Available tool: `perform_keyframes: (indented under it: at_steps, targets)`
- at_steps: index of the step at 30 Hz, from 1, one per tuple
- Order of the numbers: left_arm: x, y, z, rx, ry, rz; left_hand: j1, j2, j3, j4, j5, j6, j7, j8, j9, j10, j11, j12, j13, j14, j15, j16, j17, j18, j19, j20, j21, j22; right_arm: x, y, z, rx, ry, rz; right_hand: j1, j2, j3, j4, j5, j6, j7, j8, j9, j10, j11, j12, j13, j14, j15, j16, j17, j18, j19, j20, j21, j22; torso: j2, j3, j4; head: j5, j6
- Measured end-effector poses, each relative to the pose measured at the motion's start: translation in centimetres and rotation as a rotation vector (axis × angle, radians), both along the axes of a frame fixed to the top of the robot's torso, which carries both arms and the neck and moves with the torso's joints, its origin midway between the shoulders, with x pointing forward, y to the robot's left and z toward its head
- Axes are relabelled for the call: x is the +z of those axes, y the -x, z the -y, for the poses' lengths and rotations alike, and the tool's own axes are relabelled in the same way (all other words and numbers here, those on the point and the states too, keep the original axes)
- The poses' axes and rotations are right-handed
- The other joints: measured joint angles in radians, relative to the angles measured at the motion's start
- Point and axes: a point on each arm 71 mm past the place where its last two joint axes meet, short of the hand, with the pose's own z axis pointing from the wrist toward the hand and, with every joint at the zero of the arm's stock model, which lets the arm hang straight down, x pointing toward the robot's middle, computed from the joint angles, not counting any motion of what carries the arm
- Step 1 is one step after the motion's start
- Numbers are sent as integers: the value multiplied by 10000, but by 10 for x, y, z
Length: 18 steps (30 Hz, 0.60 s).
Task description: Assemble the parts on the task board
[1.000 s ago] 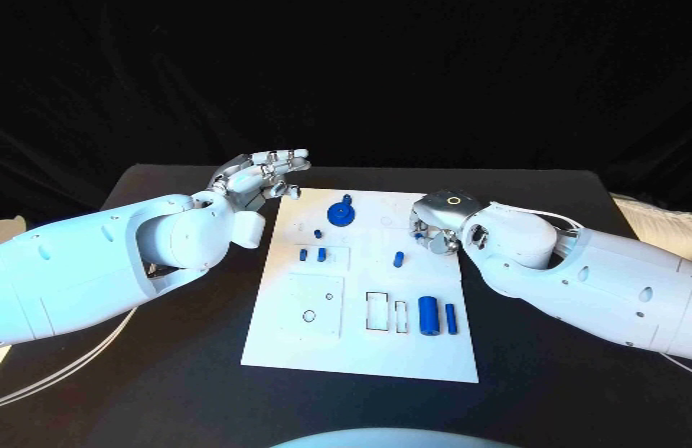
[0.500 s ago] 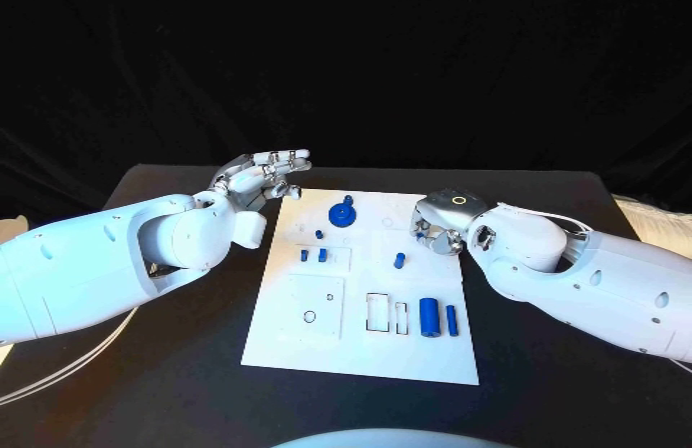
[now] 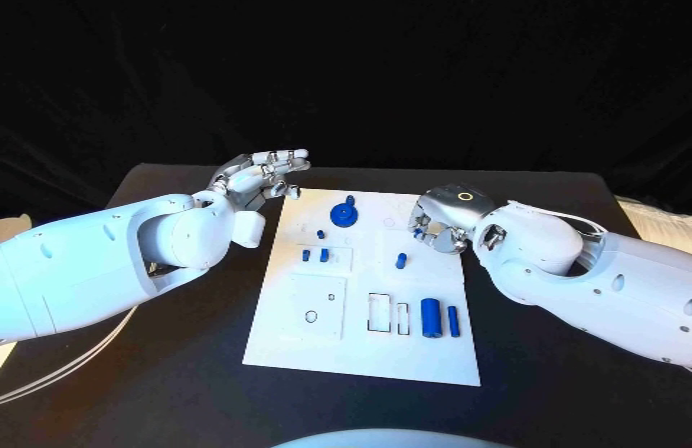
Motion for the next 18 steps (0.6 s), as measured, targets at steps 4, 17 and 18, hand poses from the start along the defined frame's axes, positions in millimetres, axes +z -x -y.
perform_keyframes:
  at_steps: [4,17,18]
  targets:
    - [0,0,0,6,-2,1,0,0,0,0,0,0,0,0,0,0,0,0,0,1,1,0,0,-1,0,0,0,0,11,10,-9,349,-378,153,0,0,27,-27,30,0,0,30,4,0,0,-3,-11,0,0,0,1,0,0,0,0,9,0,-1,-1,97,38]
    - [-1,0,3,-45,22,-9,0,0,-28,-28,0,0,0,0,1,0,0,55,-1,3,2,0,-12,-1,0,0,0,1,18,33,-65,1807,-1314,253,0,-2,56,-56,30,-3,0,29,3,11,10,-34,-44,0,1,0,23,-1,0,0,0,12,-3,-34,20,483,-18]
    - [-2,0,4,-61,28,-11,0,0,-28,-28,0,0,0,0,1,0,0,55,-1,3,2,0,-13,-2,0,0,0,1,15,35,-69,1897,-1348,176,0,-2,56,-56,30,-3,0,29,4,11,10,-34,-44,0,1,0,23,0,0,0,0,12,-3,-35,26,514,-36]
